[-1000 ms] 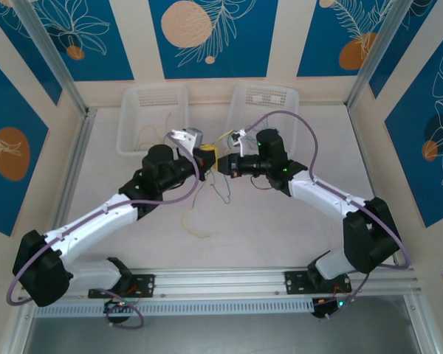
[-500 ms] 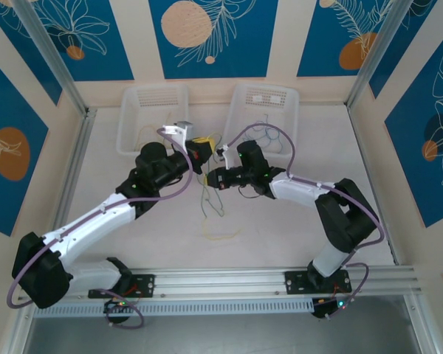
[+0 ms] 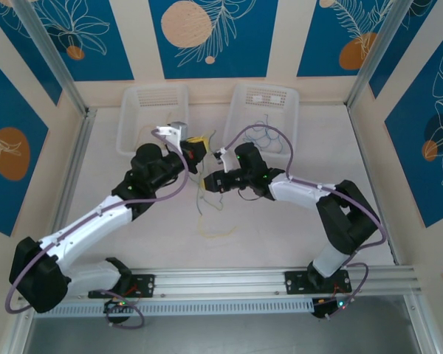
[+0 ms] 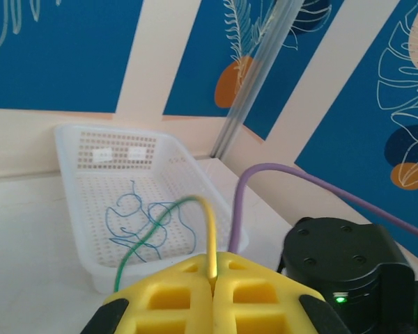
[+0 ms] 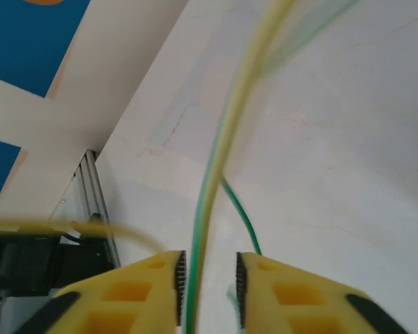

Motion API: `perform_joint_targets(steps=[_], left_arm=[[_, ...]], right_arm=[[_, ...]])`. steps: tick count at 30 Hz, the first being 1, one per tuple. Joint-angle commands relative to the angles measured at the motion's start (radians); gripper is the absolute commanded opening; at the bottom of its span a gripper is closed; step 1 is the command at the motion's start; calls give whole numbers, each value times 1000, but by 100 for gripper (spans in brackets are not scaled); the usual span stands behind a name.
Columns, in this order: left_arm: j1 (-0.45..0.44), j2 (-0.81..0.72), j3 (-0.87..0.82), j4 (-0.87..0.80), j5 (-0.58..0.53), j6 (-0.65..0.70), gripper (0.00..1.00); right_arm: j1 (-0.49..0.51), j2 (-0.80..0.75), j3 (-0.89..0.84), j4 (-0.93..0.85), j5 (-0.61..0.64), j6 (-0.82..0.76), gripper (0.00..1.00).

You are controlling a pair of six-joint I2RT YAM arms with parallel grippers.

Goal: Untangle the cables

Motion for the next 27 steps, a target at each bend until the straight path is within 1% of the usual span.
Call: perform_joint_targets(steps=[1, 4, 7, 10, 15, 18, 21, 23, 27], left_arm=[[27, -60, -12, -73, -31, 38, 0], [35, -106, -43, -136, -27, 51, 0], [46, -170, -77, -177, -32, 55, 0], [50, -229, -74, -251, -45, 82, 0], [70, -309, -33, -393, -103, 131, 0], [94, -334, 1, -460, -146, 138, 0], [114, -326, 75, -541, -212, 160, 0], [126, -305, 127, -566, -253, 178, 0], [172, -220, 257, -563, -223, 206, 0]], right_arm=[[-2, -90, 1, -93, 12, -76, 45], [-10, -153, 4, -175, 42, -114, 50], [-28, -228, -12, -235, 73, -140, 52], [-58, -314, -37, -273, 92, -152, 55], [-141, -492, -67, -357, 166, -183, 62], [-214, -565, -98, -353, 154, -181, 63], [-273, -578, -128, -338, 132, -163, 63], [-290, -567, -149, -316, 124, -143, 63], [-301, -524, -196, -242, 109, -99, 63]])
